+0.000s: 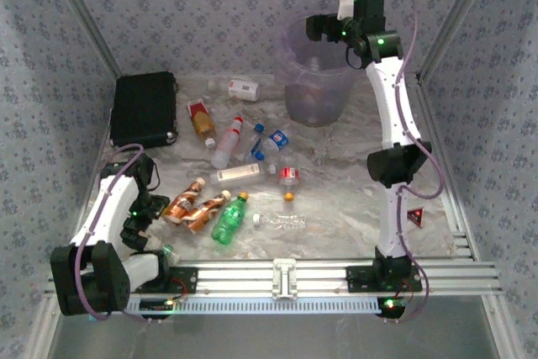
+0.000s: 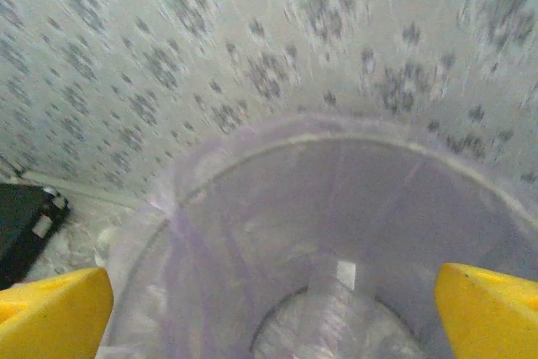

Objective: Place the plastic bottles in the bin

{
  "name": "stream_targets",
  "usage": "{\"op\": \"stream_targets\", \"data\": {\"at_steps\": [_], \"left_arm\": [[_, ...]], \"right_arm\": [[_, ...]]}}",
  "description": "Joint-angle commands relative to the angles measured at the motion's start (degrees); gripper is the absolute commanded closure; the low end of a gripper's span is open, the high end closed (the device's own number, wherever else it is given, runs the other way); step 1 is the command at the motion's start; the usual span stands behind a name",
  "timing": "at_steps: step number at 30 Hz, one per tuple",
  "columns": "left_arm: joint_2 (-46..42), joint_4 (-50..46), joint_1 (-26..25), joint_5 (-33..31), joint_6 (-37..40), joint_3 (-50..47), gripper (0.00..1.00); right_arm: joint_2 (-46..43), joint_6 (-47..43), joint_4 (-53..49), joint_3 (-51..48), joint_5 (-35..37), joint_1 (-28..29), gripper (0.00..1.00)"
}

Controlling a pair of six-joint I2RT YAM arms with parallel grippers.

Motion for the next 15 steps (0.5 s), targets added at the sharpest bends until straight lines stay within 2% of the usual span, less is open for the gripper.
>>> {"op": "stream_targets", "data": {"at_steps": [1, 6, 12, 15], "left_arm": [[1.1, -9.4, 0.3, 4.0, -3.5, -5.3, 0.01], [3.8, -3.9, 0.5, 5.8, -2.5, -7.9, 0.02], [7.2, 2.4, 0.6, 7.7, -1.4, -10.4, 0.06], [8.0, 5.1, 0.7, 8.3, -1.4, -11.5, 0.12]], "right_arm": [[-5.1, -1.8, 0.8, -0.2, -1.3, 0.3, 0.0], [-10.1, -3.5, 2.3, -7.2, -0.7, 0.2, 0.0], [-11.8, -4.7, 1.6, -9.5, 0.0, -0.2, 0.01], [-12.0, -4.8, 0.9, -9.6, -0.3, -0.4, 0.01]]}}
